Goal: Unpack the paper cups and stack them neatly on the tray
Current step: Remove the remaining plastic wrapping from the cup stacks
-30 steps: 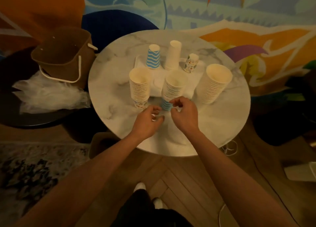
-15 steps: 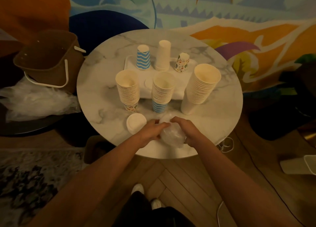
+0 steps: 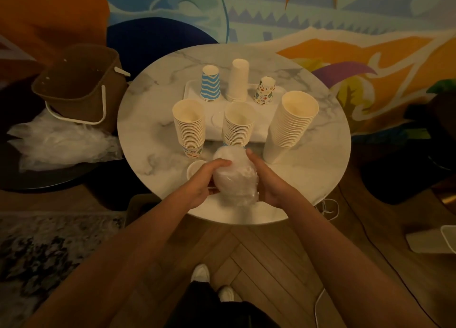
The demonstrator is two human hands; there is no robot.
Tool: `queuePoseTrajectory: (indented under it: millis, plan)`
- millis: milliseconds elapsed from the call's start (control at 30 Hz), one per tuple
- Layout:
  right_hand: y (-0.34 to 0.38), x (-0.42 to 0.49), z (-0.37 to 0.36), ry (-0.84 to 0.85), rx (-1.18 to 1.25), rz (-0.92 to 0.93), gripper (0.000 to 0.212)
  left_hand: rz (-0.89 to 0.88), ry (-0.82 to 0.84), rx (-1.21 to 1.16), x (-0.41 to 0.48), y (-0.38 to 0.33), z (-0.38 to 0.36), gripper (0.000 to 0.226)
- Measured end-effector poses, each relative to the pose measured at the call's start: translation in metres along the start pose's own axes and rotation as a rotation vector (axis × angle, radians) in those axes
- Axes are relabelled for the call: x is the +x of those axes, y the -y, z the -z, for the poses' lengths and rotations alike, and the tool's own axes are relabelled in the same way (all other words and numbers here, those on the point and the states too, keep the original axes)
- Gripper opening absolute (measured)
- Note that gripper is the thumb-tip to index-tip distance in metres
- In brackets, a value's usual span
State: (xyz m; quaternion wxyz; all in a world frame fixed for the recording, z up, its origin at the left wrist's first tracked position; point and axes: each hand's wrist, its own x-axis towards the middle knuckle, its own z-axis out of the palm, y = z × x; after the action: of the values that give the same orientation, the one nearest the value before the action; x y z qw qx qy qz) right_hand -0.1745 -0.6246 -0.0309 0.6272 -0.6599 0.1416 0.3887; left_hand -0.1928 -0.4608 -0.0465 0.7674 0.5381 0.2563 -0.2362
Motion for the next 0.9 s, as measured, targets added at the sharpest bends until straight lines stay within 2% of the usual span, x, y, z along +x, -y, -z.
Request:
queuePoseTrajectory:
  millis: [67, 133, 167, 300, 333, 400, 500, 567, 633, 733, 800, 900]
  plan:
    - [-0.002, -0.005, -0.001, 0.092, -0.055, 0.001, 0.072, -0.028, -0.017, -0.086, -0.002, -0.005, 0.009, 0.058]
    - [-0.005, -0.007, -0.001, 0.146, -0.17, 0.062, 0.073, -0.05, -0.019, -0.154, -0.005, -0.009, 0.017, 0.055]
    - [-0.008, -0.007, -0.001, 0.121, -0.236, 0.109, 0.07, -0.055, -0.02, -0.176, -0.008, -0.011, 0.02, 0.052]
    - [-0.008, -0.003, -0.001, -0.099, -0.367, 0.278, 0.021, -0.129, -0.042, -0.157, -0.014, -0.017, 0.026, 0.053]
    - [-0.008, -0.002, -0.002, -0.159, -0.371, 0.327, 0.016, -0.152, -0.065, -0.15, -0.015, -0.019, 0.027, 0.054]
    - [-0.007, -0.002, -0.003, -0.283, -0.363, 0.43, 0.013, -0.187, -0.118, -0.176, -0.017, -0.022, 0.03, 0.055]
    - [-0.007, -0.002, -0.006, -0.453, -0.37, 0.557, 0.021, -0.192, -0.142, -0.254, -0.018, -0.023, 0.035, 0.055]
    - [-0.007, -0.001, -0.006, -0.584, -0.394, 0.578, 0.024, -0.181, -0.15, -0.263, -0.02, -0.022, 0.037, 0.054]
    - [-0.007, -0.002, -0.008, -0.64, -0.428, 0.577, 0.028, -0.184, -0.161, -0.226, -0.021, -0.022, 0.038, 0.053]
    - [-0.005, -0.004, -0.015, -0.527, -0.615, 0.611, 0.032, -0.187, -0.162, -0.122, -0.023, -0.021, 0.037, 0.054]
    - [0.003, -0.005, -0.023, -0.417, -0.584, 0.564, 0.042, -0.188, -0.159, -0.067, -0.024, -0.021, 0.034, 0.054]
    - [0.012, -0.001, -0.029, -0.302, -0.648, 0.511, 0.041, -0.195, -0.155, -0.014, -0.026, -0.021, 0.03, 0.049]
